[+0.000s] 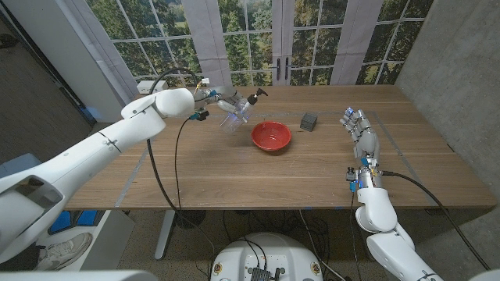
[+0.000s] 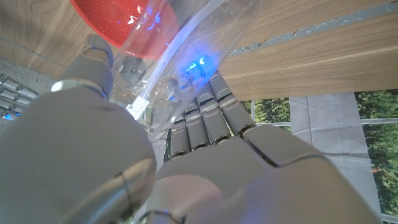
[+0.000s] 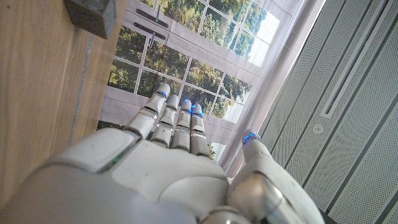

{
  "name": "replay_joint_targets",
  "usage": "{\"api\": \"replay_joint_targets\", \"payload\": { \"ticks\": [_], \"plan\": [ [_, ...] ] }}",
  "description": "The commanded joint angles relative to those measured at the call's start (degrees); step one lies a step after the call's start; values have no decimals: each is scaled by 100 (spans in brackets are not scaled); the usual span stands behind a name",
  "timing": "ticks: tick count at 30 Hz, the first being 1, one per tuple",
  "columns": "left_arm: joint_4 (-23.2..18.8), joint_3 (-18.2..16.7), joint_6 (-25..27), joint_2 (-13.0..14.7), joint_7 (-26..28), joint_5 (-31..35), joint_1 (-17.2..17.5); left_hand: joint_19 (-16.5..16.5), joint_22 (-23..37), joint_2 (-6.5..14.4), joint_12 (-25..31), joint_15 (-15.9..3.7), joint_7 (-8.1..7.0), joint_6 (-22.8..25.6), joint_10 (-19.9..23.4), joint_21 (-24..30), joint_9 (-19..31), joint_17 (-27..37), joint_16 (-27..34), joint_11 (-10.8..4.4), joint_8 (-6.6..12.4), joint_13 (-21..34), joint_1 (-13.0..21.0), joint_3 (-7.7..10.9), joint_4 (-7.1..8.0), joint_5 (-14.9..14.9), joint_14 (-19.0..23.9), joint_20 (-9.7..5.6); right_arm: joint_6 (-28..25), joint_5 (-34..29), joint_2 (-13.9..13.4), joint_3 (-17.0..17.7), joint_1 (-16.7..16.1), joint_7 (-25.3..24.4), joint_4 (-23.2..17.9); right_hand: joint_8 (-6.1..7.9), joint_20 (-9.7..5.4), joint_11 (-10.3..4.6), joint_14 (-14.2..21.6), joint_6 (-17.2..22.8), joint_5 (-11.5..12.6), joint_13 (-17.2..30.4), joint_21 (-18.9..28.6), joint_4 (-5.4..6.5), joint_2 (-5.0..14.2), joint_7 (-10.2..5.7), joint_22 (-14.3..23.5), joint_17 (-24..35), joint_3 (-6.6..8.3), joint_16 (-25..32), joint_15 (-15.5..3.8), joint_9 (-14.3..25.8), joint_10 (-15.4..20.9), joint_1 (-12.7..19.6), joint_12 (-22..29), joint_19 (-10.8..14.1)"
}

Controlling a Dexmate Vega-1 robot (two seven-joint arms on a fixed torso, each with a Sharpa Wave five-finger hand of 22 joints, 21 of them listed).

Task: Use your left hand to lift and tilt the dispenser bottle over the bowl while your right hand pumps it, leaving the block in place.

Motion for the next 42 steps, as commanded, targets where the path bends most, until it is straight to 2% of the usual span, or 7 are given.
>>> {"api": "replay_joint_targets", "payload": {
  "ticks": [1,5,19,23,31,37,42],
  "plan": [
    [-253,130,220,42,-121,608,-65,-29,8,1822,32,-1060,-794,902,1018,29,12,25,-15,-1009,15,8,1826,-11,15,1,271,-423,-153,-34,-8,18,-28,-50,-77,-2,-2,12,52,50,-9,32,14,-40,116,2,14,6,1,-3,5,22,56,-35,-4,42],
    [-273,152,276,23,-273,649,-86,-36,8,1821,31,-1061,-793,909,1024,30,15,27,-14,-1015,12,13,1828,-17,15,0,275,-422,-220,-94,-15,30,-39,-103,-114,-1,-8,7,50,53,-9,32,14,-42,117,-1,13,6,3,-6,-7,22,56,-34,-5,42],
    [-221,179,340,-29,-308,865,-87,-50,8,1825,13,-1060,-791,911,1023,37,19,26,-23,-1018,-8,16,1838,-28,18,-1,266,-432,-347,-272,-71,14,81,-166,-179,3,-22,5,47,65,-8,32,13,-52,118,-7,13,4,7,-12,-12,22,69,-31,-2,41],
    [-147,189,280,-73,-315,874,-109,-50,8,1828,15,-1059,-790,915,1032,40,21,25,-27,-1020,-13,23,1842,-28,19,0,262,-433,-552,-380,-137,16,139,-195,-288,3,-22,3,49,68,-7,31,12,-55,119,-9,13,4,9,-13,-9,22,65,-29,-4,40],
    [-83,209,269,-121,-367,917,-167,-59,7,1830,6,-1059,-777,914,1020,43,26,24,-30,-1024,-23,32,1844,-32,22,0,261,-435,-732,-521,-217,-19,378,-212,-315,6,-23,-6,53,78,-6,31,13,-63,122,-35,13,3,14,-15,-12,22,65,-22,-6,41],
    [-29,199,264,-169,-361,876,-170,-62,7,1834,1,-1059,-777,914,1025,47,29,23,-33,-996,-31,34,1845,-33,26,0,261,-439,-650,-471,-189,-139,661,-142,-90,3,-24,-7,48,72,-6,31,12,-67,121,-56,12,2,16,-19,-31,22,57,-20,-10,40],
    [-8,247,284,-202,-424,912,-221,-63,6,1831,-3,-1058,-785,918,1029,51,32,22,-35,-1014,-37,38,1846,-37,26,-1,261,-435,-847,-519,-253,-210,848,-113,-90,4,-18,0,52,78,-6,30,15,-72,121,-61,12,1,18,-20,-28,21,65,-19,-7,48]
  ]
}}
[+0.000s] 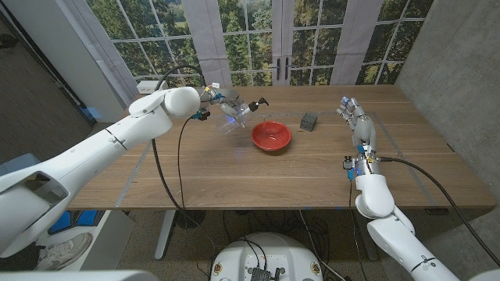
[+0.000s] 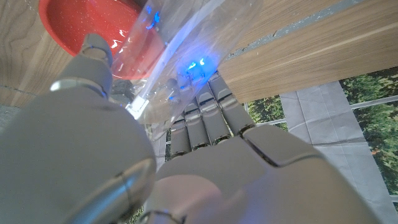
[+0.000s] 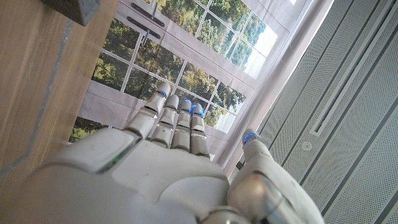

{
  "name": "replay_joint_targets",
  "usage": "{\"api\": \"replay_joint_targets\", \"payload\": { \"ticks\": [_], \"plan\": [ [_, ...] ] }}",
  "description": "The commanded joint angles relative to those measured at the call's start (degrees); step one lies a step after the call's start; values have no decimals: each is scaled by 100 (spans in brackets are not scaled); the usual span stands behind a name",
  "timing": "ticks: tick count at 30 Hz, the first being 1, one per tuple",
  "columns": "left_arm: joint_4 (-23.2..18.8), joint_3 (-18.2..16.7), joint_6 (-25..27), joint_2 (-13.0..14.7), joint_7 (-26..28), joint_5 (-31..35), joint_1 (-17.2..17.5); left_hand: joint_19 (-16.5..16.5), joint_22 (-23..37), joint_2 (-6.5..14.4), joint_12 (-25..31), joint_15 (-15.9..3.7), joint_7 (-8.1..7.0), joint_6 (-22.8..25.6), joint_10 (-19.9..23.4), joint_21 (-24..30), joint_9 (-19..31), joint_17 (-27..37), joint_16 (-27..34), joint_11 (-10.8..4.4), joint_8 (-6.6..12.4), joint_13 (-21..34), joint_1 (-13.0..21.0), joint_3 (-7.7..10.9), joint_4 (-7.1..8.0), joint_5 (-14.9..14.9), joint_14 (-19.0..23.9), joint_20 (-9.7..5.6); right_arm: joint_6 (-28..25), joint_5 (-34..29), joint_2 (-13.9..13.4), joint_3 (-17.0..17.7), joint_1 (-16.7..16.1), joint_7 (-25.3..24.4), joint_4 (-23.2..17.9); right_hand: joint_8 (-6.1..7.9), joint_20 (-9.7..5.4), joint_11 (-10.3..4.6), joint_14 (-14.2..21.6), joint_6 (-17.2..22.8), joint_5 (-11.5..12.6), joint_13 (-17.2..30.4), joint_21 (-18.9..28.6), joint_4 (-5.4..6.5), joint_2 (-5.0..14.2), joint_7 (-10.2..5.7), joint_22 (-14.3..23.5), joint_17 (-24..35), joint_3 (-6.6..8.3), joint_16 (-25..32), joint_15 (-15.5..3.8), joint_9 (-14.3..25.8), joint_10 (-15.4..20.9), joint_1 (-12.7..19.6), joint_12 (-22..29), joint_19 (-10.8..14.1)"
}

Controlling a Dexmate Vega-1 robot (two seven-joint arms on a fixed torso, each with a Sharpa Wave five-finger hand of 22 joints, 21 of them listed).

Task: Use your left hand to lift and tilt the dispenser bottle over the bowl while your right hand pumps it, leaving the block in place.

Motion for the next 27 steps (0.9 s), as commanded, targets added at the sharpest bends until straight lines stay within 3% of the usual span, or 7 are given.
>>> {"api": "replay_joint_targets", "payload": {
  "ticks": [1,27],
  "plan": [
    [74,45,6,-87,-49,46,-63,-30,10,1868,35,-1019,-769,848,985,52,9,20,-2,-976,27,3,1811,28,25,-1,222,-411,-177,-82,-56,-177,476,51,181,3,2,-3,28,35,-6,33,14,-16,121,-13,12,16,11,-21,-9,21,61,-18,-9,27],
    [72,114,81,-160,-95,108,-127,-49,8,1869,17,-1018,-762,869,1007,65,30,17,-11,-978,5,19,1819,20,27,0,219,-414,-584,-39,-236,-609,1307,303,425,-4,-9,-25,18,28,-6,31,11,-33,124,-34,12,12,19,-35,-43,21,56,-10,-13,24]
  ]
}}
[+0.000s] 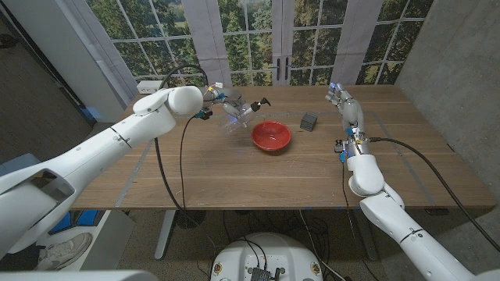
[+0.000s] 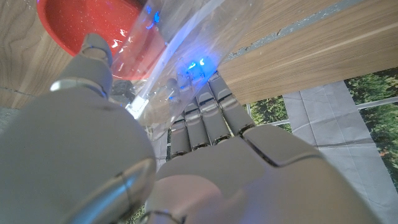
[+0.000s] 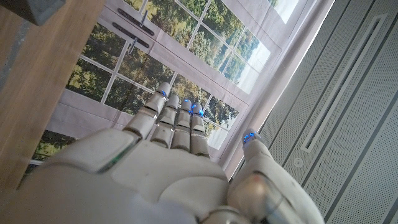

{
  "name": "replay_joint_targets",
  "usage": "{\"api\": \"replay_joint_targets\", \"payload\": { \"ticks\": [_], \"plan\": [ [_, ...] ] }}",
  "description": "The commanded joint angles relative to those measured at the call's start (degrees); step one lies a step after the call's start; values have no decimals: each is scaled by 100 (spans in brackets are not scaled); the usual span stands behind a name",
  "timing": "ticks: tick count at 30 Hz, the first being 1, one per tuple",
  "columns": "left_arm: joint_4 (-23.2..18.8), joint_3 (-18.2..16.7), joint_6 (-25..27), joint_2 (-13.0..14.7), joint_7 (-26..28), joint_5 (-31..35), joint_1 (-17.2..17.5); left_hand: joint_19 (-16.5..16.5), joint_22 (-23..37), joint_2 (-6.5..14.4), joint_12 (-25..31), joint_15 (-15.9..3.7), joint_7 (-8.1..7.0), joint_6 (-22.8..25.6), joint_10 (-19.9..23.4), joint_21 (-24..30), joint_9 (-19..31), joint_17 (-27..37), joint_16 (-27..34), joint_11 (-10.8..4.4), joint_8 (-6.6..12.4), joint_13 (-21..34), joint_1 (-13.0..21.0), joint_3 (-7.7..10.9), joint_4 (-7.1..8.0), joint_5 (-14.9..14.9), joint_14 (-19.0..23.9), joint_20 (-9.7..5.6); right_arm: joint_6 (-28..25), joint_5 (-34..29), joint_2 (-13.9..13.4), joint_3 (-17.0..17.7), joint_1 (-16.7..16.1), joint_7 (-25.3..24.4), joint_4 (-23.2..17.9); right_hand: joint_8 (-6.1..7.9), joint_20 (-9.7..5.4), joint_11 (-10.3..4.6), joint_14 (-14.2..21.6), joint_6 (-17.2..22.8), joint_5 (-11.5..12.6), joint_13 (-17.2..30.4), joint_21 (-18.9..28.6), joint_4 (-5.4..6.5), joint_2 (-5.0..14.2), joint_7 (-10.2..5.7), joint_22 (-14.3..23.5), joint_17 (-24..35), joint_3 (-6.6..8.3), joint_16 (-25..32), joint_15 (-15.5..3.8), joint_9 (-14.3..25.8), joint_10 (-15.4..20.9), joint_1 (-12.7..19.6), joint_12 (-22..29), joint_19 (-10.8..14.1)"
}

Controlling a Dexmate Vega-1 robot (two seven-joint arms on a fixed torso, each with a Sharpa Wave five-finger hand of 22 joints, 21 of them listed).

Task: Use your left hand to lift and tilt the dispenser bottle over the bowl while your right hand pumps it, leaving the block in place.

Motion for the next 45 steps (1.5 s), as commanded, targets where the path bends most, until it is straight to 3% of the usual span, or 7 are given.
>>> {"api": "replay_joint_targets", "payload": {
  "ticks": [1,31,45],
  "plan": [
    [-51,20,70,-17,-8,36,-2,-18,6,1863,0,-1018,-755,869,1005,30,31,20,-11,-975,12,27,1828,28,20,0,219,-444,-232,18,-99,-236,433,164,118,-4,-10,-19,18,28,-6,27,12,-33,124,-32,12,11,19,-3,-45,21,54,-10,-14,26],
    [-159,32,152,-27,15,74,35,-29,4,1865,-30,-1019,-776,881,1001,49,53,21,-10,-985,-16,51,1832,20,24,-1,235,-453,-783,-434,-141,-798,1206,151,370,-10,-21,-21,22,13,-6,25,7,-34,137,-45,12,12,25,-8,-51,21,63,-14,-12,15],
    [-91,74,171,-73,-47,79,-30,-29,4,1867,-46,-1019,-769,876,1006,60,61,18,-17,-968,-35,54,1832,21,27,0,230,-459,-778,-566,62,-1079,1562,43,719,-4,-42,-31,29,28,-6,25,10,-17,170,-70,12,20,37,-5,-70,22,69,-20,-11,23]
  ]
}}
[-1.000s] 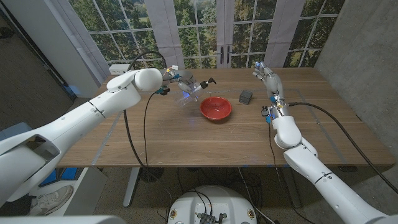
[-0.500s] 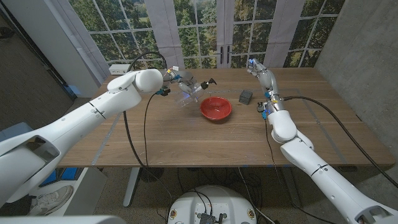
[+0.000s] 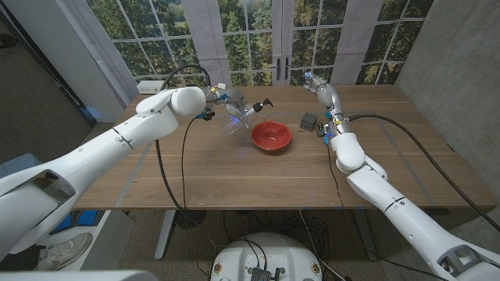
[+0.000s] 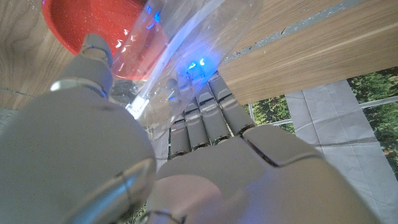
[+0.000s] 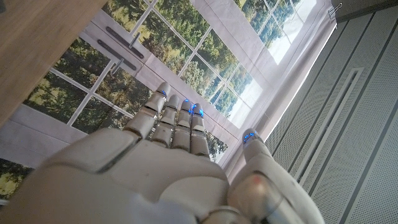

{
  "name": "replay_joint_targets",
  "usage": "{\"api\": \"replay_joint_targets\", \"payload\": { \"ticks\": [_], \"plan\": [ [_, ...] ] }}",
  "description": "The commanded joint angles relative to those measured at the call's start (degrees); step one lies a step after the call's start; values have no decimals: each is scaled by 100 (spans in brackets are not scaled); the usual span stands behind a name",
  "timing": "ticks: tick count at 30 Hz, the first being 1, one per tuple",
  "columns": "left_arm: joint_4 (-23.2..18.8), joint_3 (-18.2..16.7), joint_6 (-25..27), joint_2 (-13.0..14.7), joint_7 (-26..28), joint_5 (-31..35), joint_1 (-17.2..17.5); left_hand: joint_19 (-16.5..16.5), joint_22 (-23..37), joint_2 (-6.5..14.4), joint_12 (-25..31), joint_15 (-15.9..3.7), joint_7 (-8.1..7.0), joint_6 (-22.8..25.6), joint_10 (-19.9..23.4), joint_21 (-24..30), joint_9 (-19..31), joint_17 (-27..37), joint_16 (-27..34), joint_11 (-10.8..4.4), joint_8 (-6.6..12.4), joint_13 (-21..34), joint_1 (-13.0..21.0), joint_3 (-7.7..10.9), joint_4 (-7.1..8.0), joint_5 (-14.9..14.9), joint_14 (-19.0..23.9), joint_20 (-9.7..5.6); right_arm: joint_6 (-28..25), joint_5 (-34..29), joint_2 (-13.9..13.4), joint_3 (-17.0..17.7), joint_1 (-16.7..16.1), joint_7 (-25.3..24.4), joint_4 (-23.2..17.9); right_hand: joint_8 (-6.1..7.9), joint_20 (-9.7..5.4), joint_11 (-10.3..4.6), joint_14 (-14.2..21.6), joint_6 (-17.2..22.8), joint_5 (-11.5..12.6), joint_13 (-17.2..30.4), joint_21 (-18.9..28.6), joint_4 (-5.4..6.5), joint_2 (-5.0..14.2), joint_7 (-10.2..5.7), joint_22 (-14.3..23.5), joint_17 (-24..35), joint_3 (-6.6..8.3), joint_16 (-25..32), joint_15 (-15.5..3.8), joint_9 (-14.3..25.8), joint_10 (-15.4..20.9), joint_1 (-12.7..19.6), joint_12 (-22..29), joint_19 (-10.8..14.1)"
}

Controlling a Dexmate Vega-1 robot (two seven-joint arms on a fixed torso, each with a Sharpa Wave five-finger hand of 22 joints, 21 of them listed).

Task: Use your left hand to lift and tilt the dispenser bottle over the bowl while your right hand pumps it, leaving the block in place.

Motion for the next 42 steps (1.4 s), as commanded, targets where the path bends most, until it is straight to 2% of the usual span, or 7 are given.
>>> {"api": "replay_joint_targets", "payload": {
  "ticks": [1,14,28,36,38,40,42],
  "plan": [
    [50,28,6,-35,-33,14,-47,-29,3,1867,4,-1019,-764,880,1011,50,6,15,11,-964,24,30,1832,27,19,0,231,-459,-97,-129,135,-247,318,-69,243,-4,-41,-32,27,49,-6,27,10,-15,175,-46,12,20,39,-5,-23,22,60,-21,-10,23],
    [64,44,30,-51,-38,24,-76,-32,3,1860,-7,-1020,-767,887,1022,61,18,16,10,-958,11,39,1834,21,16,-1,232,-459,-148,-109,276,-481,604,21,536,-5,-54,-28,28,47,-4,27,13,-1,198,-39,13,29,57,-2,-40,23,55,-14,-14,29],
    [-42,59,140,-42,-87,46,-67,-33,2,1863,-27,-1020,-765,887,1010,71,23,16,9,-966,-7,43,1834,21,19,-1,234,-459,-468,-482,285,-736,753,-122,558,-7,-41,-34,22,44,-5,27,2,8,205,-48,13,36,70,-3,-54,23,52,-9,-15,-1],
    [-149,66,232,-7,-132,75,-35,-37,2,1864,-29,-1019,-757,893,1021,76,30,18,11,-975,-11,48,1837,18,17,-2,239,-459,-526,-595,365,-915,871,-103,646,-8,-37,-58,19,41,-4,27,6,11,205,-55,13,40,78,-3,-61,23,54,-3,-14,7],
    [-188,65,259,9,-123,107,-24,-39,2,1863,-29,-1020,-764,888,1024,76,31,17,10,-974,-15,50,1838,18,15,-2,237,-458,-411,-719,448,-964,897,-270,766,-8,-38,-58,21,40,-4,27,7,12,205,-51,13,40,80,-2,-53,23,53,-2,-14,10],
    [-200,53,267,14,-122,89,-9,-39,2,1863,-31,-1019,-754,894,1026,78,33,17,9,-974,-15,50,1839,18,15,-2,236,-459,-631,-680,406,-994,929,-120,650,-10,-45,-61,-7,36,-4,27,5,11,203,-45,13,41,82,-13,-54,23,47,0,-17,4],
    [-218,42,270,28,-98,92,15,-41,2,1858,-29,-1020,-761,893,1038,79,33,16,8,-978,-18,50,1840,16,13,-2,232,-463,-518,-802,518,-1038,956,-326,787,-11,-48,-59,-36,34,-4,28,1,12,202,-46,13,42,84,-25,-55,23,37,2,-21,-7]
  ]
}}
